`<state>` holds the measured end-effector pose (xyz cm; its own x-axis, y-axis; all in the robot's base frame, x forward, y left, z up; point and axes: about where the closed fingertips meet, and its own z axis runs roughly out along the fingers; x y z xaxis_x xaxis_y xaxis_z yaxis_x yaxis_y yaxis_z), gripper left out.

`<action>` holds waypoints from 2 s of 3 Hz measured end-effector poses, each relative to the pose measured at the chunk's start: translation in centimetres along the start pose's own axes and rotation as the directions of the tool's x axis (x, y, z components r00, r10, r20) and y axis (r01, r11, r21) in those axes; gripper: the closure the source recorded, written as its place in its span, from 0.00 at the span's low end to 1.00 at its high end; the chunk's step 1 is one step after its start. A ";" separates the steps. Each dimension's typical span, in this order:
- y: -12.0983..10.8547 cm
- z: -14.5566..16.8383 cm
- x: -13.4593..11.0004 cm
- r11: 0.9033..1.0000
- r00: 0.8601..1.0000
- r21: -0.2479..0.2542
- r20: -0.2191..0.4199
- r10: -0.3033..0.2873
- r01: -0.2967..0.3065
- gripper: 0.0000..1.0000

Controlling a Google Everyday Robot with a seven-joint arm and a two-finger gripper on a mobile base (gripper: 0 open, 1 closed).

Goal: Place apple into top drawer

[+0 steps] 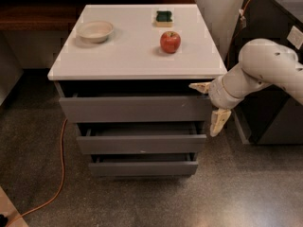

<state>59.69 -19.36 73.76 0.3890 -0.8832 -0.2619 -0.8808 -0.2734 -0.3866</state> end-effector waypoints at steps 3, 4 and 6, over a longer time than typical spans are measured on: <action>-4.3 7.0 0.7 0.993 0.994 0.066 0.052 0.097 -0.101 0.00; -5.1 8.6 0.9 0.989 0.992 0.082 0.041 0.119 -0.122 0.00; -5.6 10.7 1.4 0.986 0.989 0.078 0.015 0.150 -0.151 0.14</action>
Offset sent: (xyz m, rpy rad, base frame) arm 0.0699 0.0346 -0.0494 0.1257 -0.0173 -0.1050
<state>68.04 -14.94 66.08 0.2567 -0.9083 -0.3304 -0.9056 -0.1066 -0.4105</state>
